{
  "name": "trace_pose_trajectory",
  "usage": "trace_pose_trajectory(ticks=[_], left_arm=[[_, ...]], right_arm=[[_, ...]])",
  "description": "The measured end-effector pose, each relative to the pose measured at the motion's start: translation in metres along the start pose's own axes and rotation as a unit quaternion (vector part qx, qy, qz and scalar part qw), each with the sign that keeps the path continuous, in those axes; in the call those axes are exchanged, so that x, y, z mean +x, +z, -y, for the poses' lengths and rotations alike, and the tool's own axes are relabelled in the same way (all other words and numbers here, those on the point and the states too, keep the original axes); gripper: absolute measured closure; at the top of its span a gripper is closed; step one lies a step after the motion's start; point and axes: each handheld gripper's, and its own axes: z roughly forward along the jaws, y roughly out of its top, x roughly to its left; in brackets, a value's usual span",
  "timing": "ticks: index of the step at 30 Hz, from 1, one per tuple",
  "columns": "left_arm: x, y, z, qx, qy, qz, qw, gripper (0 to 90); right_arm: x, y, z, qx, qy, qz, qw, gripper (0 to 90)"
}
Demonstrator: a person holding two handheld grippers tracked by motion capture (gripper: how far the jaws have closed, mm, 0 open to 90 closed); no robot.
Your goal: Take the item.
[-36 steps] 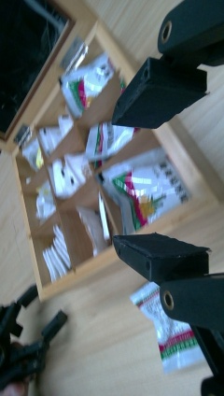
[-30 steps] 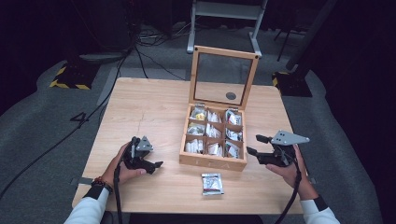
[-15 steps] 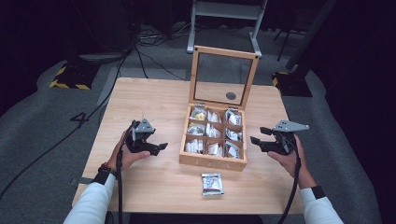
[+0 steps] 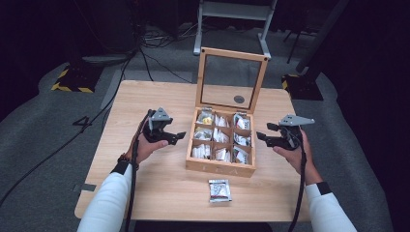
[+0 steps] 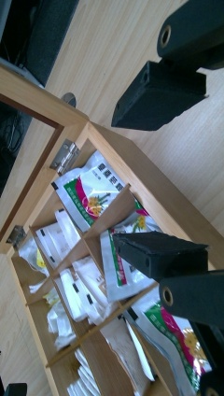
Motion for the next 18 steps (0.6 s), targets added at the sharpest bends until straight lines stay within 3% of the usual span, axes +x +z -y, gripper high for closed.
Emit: trace_pose_trajectory(ticks=[14, 18], left_arm=[[0.007, 0.023, -0.037, -0.025, -0.018, -0.007, 0.9995, 19.8], [0.007, 0.031, -0.047, -0.019, -0.011, -0.01, 0.9997, 20.0]], right_arm=[[-0.014, 0.025, -0.02, -0.001, 0.015, 0.011, 0.9998, 39.1], [-0.02, 0.029, -0.021, -0.006, 0.026, 0.01, 0.9996, 39.1]])
